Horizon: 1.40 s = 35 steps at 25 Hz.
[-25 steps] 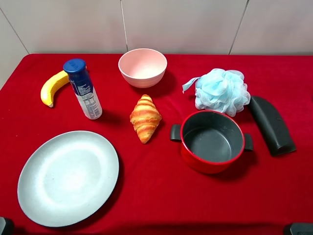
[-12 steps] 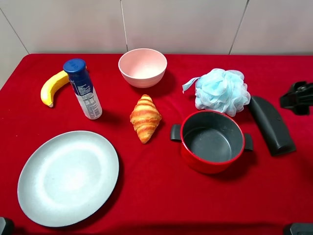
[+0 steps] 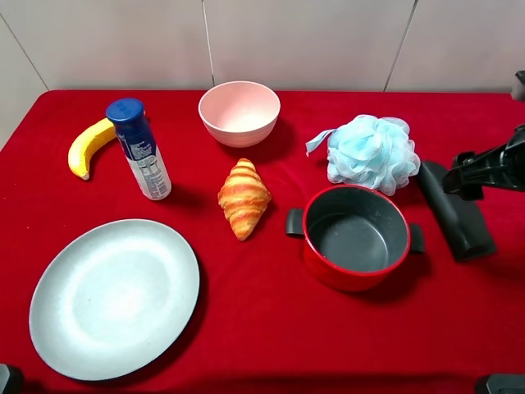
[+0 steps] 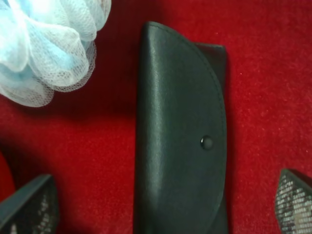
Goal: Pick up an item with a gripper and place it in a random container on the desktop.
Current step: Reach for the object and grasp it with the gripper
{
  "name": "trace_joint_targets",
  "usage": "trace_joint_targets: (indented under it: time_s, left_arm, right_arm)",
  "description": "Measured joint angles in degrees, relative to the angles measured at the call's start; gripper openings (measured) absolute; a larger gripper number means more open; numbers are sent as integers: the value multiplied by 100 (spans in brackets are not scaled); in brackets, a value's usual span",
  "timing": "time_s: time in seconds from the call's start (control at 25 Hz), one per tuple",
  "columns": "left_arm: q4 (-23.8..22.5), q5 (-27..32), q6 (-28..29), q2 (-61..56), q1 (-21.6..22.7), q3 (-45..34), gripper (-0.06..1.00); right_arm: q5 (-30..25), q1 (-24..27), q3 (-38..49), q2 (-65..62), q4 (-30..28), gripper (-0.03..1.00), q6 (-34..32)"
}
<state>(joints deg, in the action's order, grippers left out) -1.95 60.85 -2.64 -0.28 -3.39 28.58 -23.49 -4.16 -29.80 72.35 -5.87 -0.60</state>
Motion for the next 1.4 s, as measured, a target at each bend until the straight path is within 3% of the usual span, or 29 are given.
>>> trace_joint_targets:
  time_s: [1.4]
  left_arm:
    - [0,0,0,0,0,0,99]
  right_arm:
    - [874,0,-11,2070,-272,69,15]
